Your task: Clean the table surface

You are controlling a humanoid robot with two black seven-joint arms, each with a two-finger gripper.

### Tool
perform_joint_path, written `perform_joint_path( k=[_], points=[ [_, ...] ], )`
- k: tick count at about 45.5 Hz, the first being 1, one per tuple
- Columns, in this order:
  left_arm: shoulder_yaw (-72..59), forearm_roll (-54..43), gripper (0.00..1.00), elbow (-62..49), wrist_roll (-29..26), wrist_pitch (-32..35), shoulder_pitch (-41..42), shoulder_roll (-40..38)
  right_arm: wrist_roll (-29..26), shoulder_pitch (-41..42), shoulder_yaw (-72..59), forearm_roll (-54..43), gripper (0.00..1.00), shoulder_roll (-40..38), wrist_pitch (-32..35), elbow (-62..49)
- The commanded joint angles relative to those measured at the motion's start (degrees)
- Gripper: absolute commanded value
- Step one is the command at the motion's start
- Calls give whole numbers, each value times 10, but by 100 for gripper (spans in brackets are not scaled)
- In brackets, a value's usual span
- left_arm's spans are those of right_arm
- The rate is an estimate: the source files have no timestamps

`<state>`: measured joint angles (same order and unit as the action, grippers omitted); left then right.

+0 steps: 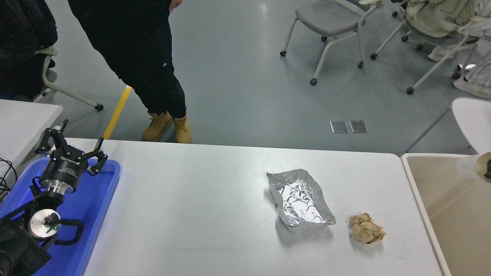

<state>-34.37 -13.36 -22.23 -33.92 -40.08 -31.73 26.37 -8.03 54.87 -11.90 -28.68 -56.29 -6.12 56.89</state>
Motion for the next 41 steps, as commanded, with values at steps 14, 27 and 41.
perform_joint_path(
  k=[14,27,41],
  points=[
    [0,0,100,0,0,0,0,0,1,-165,2,33,0,301,-108,-417],
    [0,0,100,0,0,1,0,0,1,-194,5,104,0,407,-107,-563],
    [0,0,100,1,0,0,0,0,1,-211,8,119,0,423,-107,-563]
  ],
)
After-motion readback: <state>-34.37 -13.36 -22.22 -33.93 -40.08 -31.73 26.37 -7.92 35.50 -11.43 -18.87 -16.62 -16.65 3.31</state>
